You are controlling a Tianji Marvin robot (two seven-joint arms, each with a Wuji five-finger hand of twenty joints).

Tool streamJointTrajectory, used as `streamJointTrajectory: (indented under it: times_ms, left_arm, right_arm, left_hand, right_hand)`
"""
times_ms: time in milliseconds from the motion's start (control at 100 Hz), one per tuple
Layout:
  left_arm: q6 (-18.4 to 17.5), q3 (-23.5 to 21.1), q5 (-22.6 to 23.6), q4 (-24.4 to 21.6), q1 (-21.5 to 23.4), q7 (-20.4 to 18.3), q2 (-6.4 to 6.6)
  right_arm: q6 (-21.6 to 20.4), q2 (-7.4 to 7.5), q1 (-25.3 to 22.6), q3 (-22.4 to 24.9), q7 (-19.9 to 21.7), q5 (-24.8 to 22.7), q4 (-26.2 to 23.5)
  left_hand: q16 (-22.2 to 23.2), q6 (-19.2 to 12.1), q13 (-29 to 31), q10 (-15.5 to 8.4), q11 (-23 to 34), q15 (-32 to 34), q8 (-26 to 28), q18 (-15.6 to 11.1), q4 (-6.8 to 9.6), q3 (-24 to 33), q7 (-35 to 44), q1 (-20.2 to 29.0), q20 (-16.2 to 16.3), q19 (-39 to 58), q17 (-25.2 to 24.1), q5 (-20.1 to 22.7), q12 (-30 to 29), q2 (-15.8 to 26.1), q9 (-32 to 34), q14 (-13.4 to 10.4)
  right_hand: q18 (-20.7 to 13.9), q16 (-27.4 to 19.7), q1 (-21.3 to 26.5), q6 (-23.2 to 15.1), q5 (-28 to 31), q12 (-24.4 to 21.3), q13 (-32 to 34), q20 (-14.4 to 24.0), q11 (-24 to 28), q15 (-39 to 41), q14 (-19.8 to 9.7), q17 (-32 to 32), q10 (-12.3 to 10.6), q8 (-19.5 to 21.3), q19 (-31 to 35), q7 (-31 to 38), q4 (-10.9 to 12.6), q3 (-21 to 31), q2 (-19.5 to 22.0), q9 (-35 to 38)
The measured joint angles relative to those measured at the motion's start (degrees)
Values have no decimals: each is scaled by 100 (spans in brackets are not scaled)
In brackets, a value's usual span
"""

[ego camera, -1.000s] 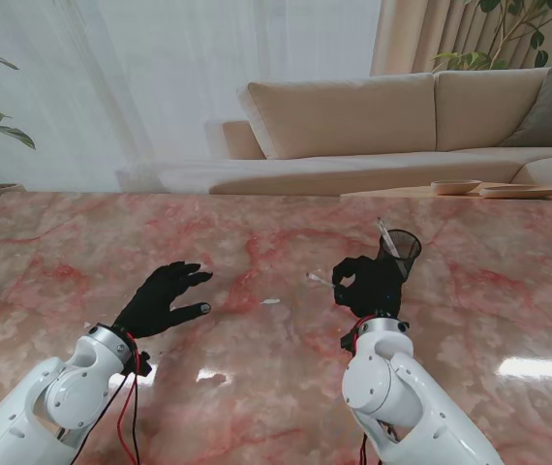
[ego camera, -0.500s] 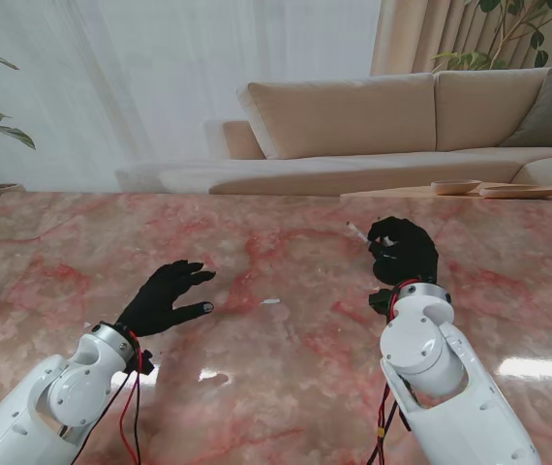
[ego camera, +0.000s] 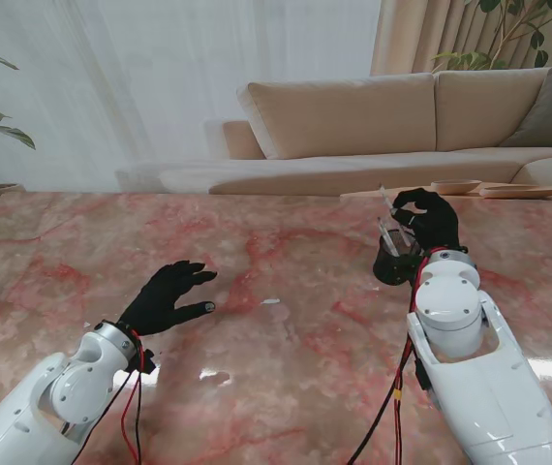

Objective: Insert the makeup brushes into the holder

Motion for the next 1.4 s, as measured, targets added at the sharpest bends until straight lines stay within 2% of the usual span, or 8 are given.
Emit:
streamJointTrajectory:
  times_ms: [40,200,410,520,720,1050,1400]
  left_arm:
    - [10,4,-7,2,-5,-7,0]
    - [42,12,-21,20,-25,-61,3]
    - [111,27,-45,76,-68,-112,10]
    - [141,38,-47,103,-94,-152,17]
    - [183,62,-59,143,-136,-218,30]
    - [256,77,-65,147,-165,-316,45]
    - [306,169,-94,218,-247,-367,56]
  right_arm:
    - [-22,-8,47,30,5,163,69]
    - [-140,-52,246,156,69,682,379]
    - [-352,-76,553,226,115,860,931]
    - [-406,-90,696,241,130,1013,1178]
    - [-753,-125,949,215,129,1181,1718]
    - [-955,-210,1300,122,146,1485,2476]
    - [-1037,-314,1430,109,44,1630,2987]
  left_hand:
    - [0,0,0,0,0,0,0,0,0,0,0,0,0,-1,0,0,0,0,0,0]
    - [0,0,0,0,0,0,0,0,0,0,0,0,-2,-19,0,0,0,0,0,0]
    - [0,0,0,0,0,0,0,0,0,0,0,0,-4,-25,0,0,0,0,0,0]
    - [0,0,0,0,0,0,0,0,0,0,0,0,-6,-26,0,0,0,0,0,0]
    - [0,0,0,0,0,0,0,0,0,0,0,0,-20,-27,0,0,0,0,0,0]
    - [0,0,0,0,-57,0,0,0,0,0,0,0,-70,-28,0,-2,0,2,0,0]
    - [0,0,0,0,-64,0,0,0,0,0,0,-1,-72,-29,0,-2,0,3,0,0]
  right_hand:
    - [-11,-67,2,0,0,-134,1,0,-87,-6,0,-45,6,0,-68,0,0,-1,0,-131]
    - [-27,-702,8,0,0,-759,-54,66,-493,-973,-3,-120,61,-2,-619,0,0,-2,0,-440]
    - [-95,-1205,10,0,1,-1440,-45,218,-933,-1930,-3,-196,64,-22,-1171,0,0,-3,0,-618]
    - [-98,-1334,10,0,7,-1644,-45,280,-1072,-2256,-3,-208,65,-54,-1413,0,0,-3,0,-700]
    - [-103,-1366,11,0,9,-1733,-45,283,-1115,-2530,-3,-267,65,-57,-1636,0,0,-3,0,-760]
    - [-104,-1421,13,0,9,-1792,-45,353,-1117,-2728,-3,-272,65,-57,-1922,0,0,-4,0,-823]
    - [-104,-1421,82,0,9,-1793,-45,371,-1117,-2733,-3,-272,65,-83,-1995,-9,-2,-158,44,-839]
